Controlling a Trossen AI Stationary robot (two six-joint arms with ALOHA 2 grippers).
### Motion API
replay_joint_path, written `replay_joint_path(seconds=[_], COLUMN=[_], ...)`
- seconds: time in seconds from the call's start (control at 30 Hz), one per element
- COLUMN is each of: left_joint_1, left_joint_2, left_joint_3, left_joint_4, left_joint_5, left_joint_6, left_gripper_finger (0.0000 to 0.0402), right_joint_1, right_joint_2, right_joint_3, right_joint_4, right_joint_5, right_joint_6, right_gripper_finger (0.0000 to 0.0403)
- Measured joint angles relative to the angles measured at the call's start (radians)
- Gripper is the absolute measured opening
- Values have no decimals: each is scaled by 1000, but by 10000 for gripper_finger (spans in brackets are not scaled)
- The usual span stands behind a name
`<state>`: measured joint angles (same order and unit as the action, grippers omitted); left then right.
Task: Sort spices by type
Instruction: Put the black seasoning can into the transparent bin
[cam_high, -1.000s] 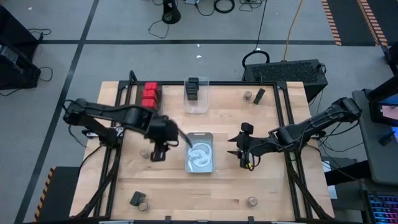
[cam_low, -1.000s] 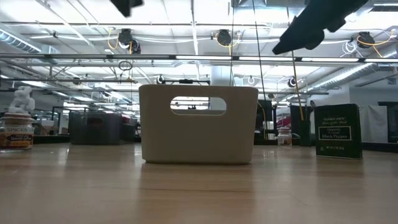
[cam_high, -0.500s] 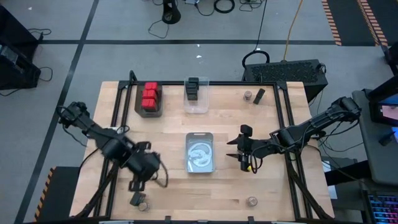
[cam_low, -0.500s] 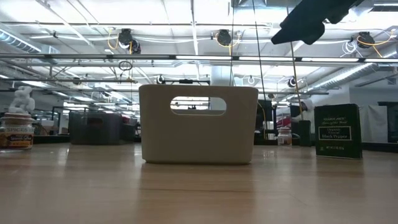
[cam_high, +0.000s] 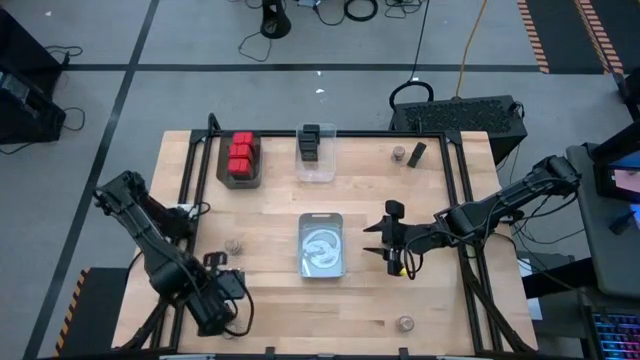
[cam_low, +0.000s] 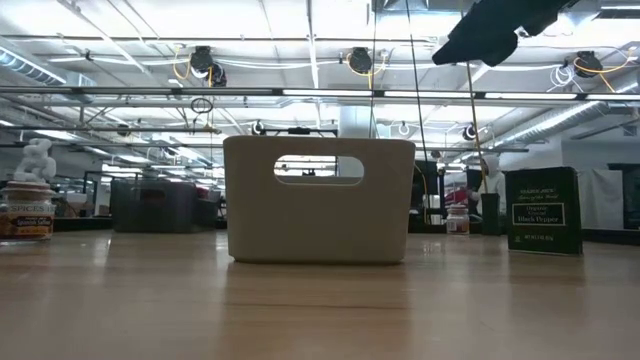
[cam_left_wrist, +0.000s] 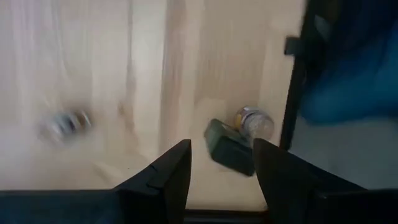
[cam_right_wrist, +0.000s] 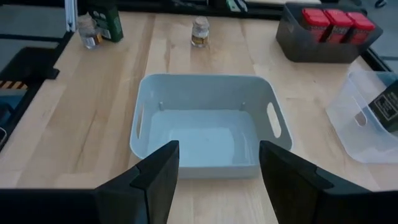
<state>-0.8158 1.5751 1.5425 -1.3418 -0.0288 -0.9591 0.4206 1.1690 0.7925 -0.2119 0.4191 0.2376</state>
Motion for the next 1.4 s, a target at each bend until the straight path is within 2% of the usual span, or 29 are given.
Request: replay_joint_path(seconds=[0.13,0.23,0.47,0.63,0.83,1.0,1.2,1.4], left_joint_1=[3,5,-43,-94,-124,-124,-120,-120], left_joint_2=[41,63,114,140,177,211,221,221], left_joint_3=[0,0,0,0,0,0,0,0], left_joint_4=[-9,-10,-1,10,25,25,17,-33], left_joint_5=[4,56,151,153,153,160,169,115], left_joint_6=[-321,-486,-676,-804,-896,-900,-810,-732], left_gripper_finger=[177,177,177,177,177,177,177,177], right_joint_1=[0,0,0,0,0,0,0,0], right_joint_2=[0,0,0,0,0,0,0,0], right_joint_3=[0,0,0,0,0,0,0,0], right_joint_4=[29,32,46,48,52,51,51,51], right_joint_5=[0,0,-1,-6,-6,-6,-6,-6], right_joint_6=[-22,-22,-22,-15,1,5,-20,-22], right_gripper_finger=[205,205,205,205,205,205,205,205])
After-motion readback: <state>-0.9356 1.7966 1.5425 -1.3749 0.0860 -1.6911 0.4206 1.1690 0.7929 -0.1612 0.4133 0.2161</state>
